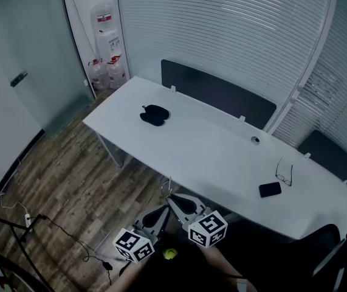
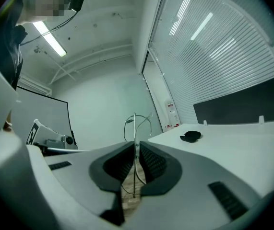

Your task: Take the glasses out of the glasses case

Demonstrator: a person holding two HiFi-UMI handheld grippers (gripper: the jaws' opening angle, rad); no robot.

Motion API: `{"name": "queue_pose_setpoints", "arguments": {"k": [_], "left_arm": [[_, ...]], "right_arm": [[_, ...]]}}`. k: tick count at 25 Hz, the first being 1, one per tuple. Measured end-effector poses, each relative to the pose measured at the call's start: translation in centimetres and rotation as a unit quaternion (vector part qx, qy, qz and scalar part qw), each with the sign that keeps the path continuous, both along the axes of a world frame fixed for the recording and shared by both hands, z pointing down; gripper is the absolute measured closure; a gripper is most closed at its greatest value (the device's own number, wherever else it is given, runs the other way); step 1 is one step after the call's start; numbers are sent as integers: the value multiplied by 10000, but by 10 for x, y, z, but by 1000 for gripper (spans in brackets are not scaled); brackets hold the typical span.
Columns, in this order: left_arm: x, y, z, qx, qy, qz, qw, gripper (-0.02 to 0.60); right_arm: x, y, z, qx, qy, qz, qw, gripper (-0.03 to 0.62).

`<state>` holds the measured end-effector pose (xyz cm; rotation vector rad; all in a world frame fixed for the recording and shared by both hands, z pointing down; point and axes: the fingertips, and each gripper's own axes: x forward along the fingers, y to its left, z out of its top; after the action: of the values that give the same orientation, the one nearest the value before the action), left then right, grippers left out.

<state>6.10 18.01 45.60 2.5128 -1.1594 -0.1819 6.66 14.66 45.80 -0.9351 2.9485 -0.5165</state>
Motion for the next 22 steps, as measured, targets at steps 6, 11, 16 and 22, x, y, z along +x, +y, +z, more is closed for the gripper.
{"name": "queue_pose_setpoints", "arguments": {"k": [6, 11, 16, 22], "left_arm": [[15, 26, 5, -97, -23, 48, 9999, 572], [17, 28, 1, -43, 12, 49, 10000, 572], [14, 24, -3, 69, -66, 160, 9998, 572], [7, 18, -15, 226, -81, 129, 9996, 572]], "right_arm": [[15, 26, 5, -158, -49, -23, 9999, 554], [16, 28, 0, -16, 32, -116, 9999, 554], [13, 24, -4, 116, 88, -36, 9999, 554], [6, 20, -16, 213, -12, -97, 9997, 554]]}}
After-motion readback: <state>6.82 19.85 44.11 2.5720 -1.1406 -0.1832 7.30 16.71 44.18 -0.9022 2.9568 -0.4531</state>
